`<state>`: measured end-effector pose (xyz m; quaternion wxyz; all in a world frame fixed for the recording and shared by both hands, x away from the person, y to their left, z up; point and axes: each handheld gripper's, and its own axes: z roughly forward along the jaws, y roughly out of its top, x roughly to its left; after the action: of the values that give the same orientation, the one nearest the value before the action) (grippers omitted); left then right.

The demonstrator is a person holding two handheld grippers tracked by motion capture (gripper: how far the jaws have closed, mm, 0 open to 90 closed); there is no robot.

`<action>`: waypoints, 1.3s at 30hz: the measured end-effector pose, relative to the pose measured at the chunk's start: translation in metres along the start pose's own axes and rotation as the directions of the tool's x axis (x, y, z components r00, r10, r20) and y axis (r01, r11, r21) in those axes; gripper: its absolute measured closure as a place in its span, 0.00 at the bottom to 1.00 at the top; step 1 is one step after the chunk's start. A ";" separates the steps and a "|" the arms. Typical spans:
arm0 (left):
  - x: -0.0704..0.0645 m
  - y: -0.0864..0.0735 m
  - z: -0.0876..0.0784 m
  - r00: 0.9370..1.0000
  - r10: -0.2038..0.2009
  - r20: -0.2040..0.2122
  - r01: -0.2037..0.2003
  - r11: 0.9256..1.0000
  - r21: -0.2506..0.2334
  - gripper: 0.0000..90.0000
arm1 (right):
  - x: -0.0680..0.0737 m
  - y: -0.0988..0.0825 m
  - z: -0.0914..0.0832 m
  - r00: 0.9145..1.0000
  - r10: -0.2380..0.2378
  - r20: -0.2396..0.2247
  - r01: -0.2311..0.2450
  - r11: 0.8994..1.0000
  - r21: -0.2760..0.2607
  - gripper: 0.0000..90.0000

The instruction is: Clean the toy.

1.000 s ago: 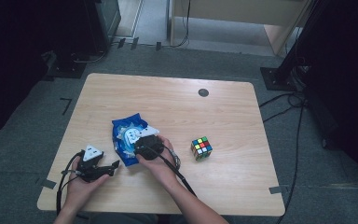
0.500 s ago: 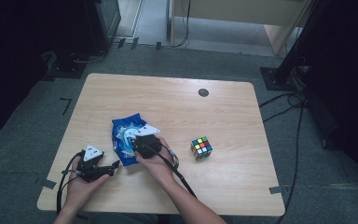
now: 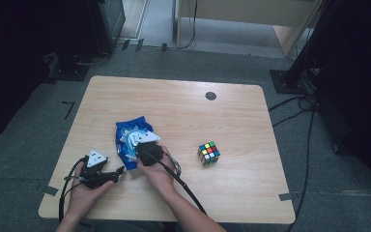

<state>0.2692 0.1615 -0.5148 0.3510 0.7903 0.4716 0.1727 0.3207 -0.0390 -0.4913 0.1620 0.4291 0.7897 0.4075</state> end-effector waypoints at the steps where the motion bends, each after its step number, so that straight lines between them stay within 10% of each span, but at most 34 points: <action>1: 0.000 0.000 0.000 1.000 -0.001 -0.001 0.001 1.000 -0.001 0.26 | 0.001 0.001 -0.001 1.000 0.002 -0.002 -0.002 1.000 -0.009 0.98; 14: -0.001 -0.001 0.000 1.000 -0.008 -0.017 0.008 1.000 -0.006 0.26 | -0.002 0.023 -0.023 1.000 -0.018 0.006 0.019 0.988 -0.155 1.00; 23: -0.001 -0.001 0.000 1.000 -0.005 -0.009 0.005 1.000 -0.010 0.26 | -0.018 0.042 -0.057 0.999 -0.046 -0.009 0.042 0.961 -0.272 1.00; 30: -0.001 0.000 0.000 1.000 -0.001 -0.009 0.001 1.000 -0.008 0.26 | -0.019 0.009 -0.059 0.998 -0.019 -0.055 0.007 0.979 -0.202 0.89; 32: -0.001 0.000 0.000 1.000 0.000 -0.010 0.000 1.000 -0.006 0.26 | -0.020 -0.005 -0.049 0.997 0.007 -0.076 -0.019 0.986 -0.166 0.73; 39: -0.001 0.000 0.000 1.000 -0.003 -0.004 0.003 1.000 -0.008 0.26 | -0.016 -0.010 -0.023 0.997 -0.059 -0.040 0.055 0.993 -0.103 0.62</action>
<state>0.2685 0.1610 -0.5149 0.3533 0.7879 0.4729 0.1756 0.3110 -0.0666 -0.4867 0.1784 0.3889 0.7829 0.4517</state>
